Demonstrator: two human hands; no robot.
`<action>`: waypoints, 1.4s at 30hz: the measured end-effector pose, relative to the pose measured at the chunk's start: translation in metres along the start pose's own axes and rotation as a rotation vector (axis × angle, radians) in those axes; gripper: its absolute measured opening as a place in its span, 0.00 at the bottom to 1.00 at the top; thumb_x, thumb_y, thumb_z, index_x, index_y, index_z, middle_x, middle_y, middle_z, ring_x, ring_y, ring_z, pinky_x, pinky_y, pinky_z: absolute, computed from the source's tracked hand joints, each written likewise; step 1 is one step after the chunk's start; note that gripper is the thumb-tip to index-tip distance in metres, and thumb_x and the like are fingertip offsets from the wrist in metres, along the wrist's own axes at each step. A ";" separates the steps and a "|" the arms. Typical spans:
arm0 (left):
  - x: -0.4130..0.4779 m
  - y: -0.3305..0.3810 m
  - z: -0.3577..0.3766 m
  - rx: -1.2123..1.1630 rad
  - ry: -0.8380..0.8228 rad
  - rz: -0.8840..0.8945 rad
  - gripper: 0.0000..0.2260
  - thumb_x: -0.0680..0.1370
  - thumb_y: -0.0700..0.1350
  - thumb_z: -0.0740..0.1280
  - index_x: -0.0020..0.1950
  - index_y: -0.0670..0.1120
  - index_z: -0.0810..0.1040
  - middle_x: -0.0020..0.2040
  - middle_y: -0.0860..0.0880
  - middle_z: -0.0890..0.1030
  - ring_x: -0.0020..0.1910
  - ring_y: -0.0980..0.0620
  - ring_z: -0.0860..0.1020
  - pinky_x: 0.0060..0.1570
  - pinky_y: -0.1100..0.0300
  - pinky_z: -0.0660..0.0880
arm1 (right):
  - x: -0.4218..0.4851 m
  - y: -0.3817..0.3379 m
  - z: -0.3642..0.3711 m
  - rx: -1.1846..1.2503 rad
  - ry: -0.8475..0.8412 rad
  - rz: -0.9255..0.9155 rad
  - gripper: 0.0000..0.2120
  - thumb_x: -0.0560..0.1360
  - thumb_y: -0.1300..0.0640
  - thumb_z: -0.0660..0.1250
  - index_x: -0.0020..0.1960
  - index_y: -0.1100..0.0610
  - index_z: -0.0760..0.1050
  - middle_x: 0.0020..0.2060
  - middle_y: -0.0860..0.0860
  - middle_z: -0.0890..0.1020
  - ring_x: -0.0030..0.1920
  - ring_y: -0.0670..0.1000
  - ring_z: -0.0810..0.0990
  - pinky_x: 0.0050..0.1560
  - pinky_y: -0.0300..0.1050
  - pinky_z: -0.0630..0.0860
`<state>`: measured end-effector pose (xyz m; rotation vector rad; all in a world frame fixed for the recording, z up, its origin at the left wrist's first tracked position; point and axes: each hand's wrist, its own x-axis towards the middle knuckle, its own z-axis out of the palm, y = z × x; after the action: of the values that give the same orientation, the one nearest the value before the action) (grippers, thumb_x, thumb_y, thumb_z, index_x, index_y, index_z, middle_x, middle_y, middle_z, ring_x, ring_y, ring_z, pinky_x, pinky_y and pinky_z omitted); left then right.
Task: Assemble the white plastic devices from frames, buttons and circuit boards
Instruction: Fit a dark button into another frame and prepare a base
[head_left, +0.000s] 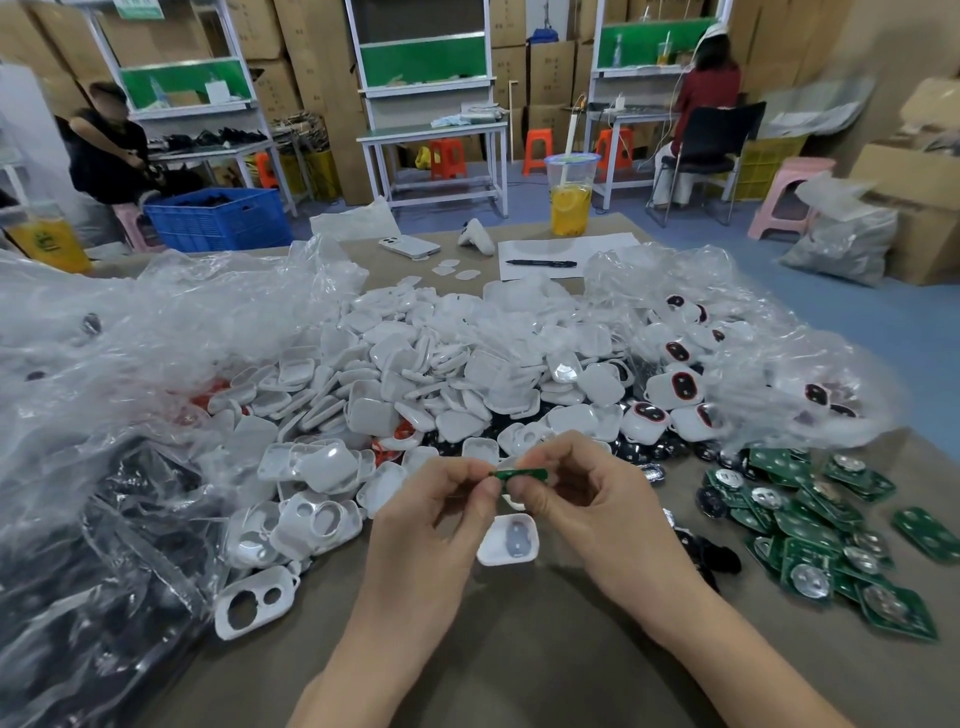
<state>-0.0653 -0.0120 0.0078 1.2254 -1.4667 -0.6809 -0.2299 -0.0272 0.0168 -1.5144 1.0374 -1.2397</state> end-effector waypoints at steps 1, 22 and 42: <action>-0.001 0.000 -0.002 0.039 -0.003 0.017 0.08 0.76 0.46 0.72 0.47 0.62 0.80 0.42 0.59 0.85 0.44 0.60 0.83 0.45 0.72 0.75 | -0.001 0.000 0.001 -0.029 -0.004 -0.005 0.10 0.75 0.58 0.75 0.46 0.42 0.81 0.41 0.43 0.85 0.42 0.42 0.83 0.44 0.31 0.74; -0.007 -0.001 -0.015 0.241 -0.067 0.141 0.06 0.74 0.43 0.72 0.41 0.48 0.76 0.42 0.57 0.79 0.42 0.54 0.79 0.40 0.62 0.74 | -0.006 0.002 0.005 -0.349 0.010 -0.191 0.09 0.72 0.57 0.77 0.44 0.44 0.82 0.38 0.38 0.84 0.38 0.42 0.82 0.37 0.27 0.72; -0.003 -0.001 -0.009 0.114 -0.036 0.107 0.05 0.77 0.42 0.72 0.45 0.51 0.80 0.43 0.60 0.83 0.44 0.59 0.82 0.47 0.67 0.77 | -0.007 -0.003 0.008 -0.197 0.071 -0.113 0.14 0.74 0.60 0.75 0.46 0.39 0.82 0.41 0.42 0.86 0.42 0.42 0.84 0.43 0.29 0.74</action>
<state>-0.0570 -0.0076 0.0085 1.2170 -1.6073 -0.5564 -0.2231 -0.0189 0.0176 -1.7095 1.1625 -1.3084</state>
